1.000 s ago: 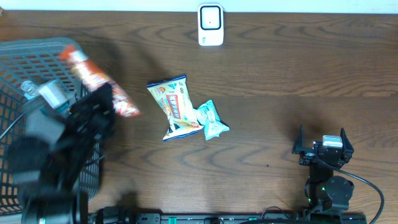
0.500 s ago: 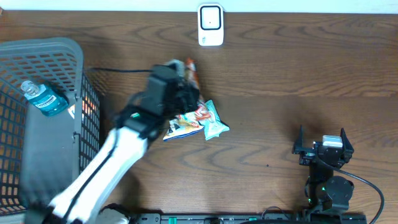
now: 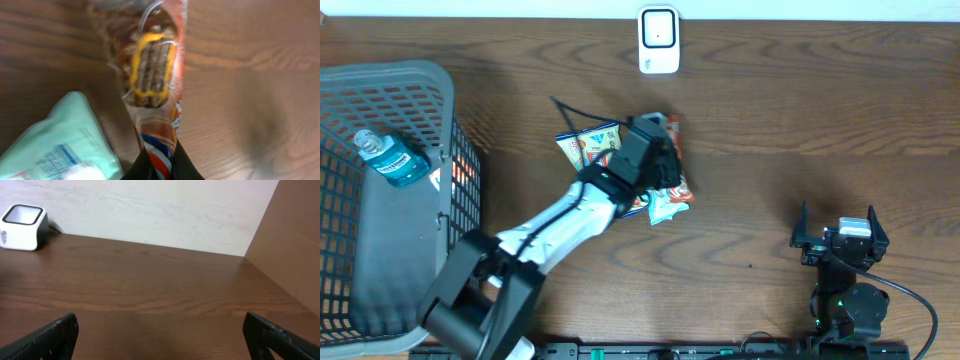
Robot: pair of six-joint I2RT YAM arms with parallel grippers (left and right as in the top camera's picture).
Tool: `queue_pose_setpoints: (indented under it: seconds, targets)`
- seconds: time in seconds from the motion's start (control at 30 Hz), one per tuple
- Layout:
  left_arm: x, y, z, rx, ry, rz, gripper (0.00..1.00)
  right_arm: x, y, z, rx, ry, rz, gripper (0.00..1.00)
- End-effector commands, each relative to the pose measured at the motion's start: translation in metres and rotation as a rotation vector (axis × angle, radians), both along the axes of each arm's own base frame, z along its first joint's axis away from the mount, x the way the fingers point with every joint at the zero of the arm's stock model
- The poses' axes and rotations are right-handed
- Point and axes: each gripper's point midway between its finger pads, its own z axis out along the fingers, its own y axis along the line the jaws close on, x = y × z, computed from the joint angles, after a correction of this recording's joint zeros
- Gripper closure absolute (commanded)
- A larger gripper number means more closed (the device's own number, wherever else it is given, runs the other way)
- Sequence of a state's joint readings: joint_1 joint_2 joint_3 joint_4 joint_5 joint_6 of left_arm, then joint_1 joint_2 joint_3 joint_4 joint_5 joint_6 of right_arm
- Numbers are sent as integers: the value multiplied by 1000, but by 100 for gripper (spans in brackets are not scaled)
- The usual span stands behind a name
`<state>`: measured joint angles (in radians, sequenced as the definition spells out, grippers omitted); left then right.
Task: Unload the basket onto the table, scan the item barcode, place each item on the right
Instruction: 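Carry the chocolate bar out and place it right of the wipes pack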
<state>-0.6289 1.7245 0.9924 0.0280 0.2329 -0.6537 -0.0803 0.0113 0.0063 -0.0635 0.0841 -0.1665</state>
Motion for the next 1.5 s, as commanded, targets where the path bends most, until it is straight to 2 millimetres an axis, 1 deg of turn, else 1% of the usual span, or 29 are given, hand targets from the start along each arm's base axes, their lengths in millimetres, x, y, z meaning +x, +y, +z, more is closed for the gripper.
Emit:
queue_pose_setpoints:
  seconds: [0.0, 0.23, 0.4, 0.47, 0.5, 0.63, 0.73, 0.87, 0.93, 1.1, 1.2, 1.37, 1.47]
  targets:
    - [-5, -20, -13, 10, -21, -38, 93, -1, -2, 0, -7, 1, -11, 1]
    - [-3, -22, -18, 7, -23, -35, 93, -1, -2, 0, -7, 1, -11, 1]
    - [-4, -22, -30, -3, 26, 3, 93, -1, -2, 0, -7, 1, -11, 1]
    - [-4, -22, -38, 2, 40, 7, 93, -1, -2, 0, -7, 1, -11, 1]
    - [-4, -22, -49, 11, 56, 10, 92, -1, -2, 0, -7, 1, -11, 1]
    - [-7, -19, -70, 28, 106, 31, 92, -1, -2, 0, -7, 1, -11, 1]
    - [-9, -17, -80, 33, 141, 52, 92, -1, -2, 0, -7, 1, -11, 1]
    - [-10, -17, -81, 36, 144, 53, 92, -1, -2, 0, -7, 1, -11, 1]
    - [-11, -14, -84, 50, 154, 57, 89, -1, -2, 0, -7, 1, -11, 1]
    - [-16, 4, -95, 134, 179, 99, 88, -1, -2, 0, -7, 1, -11, 1]
    - [-17, 11, -99, 164, 186, 115, 88, -1, -2, 0, -7, 1, -11, 1]
    - [-17, 11, -99, 168, 186, 112, 87, -1, -2, 0, -7, 1, -11, 1]
    - [-17, 11, -99, 168, 185, 112, 83, -1, -2, 0, -7, 1, -11, 1]
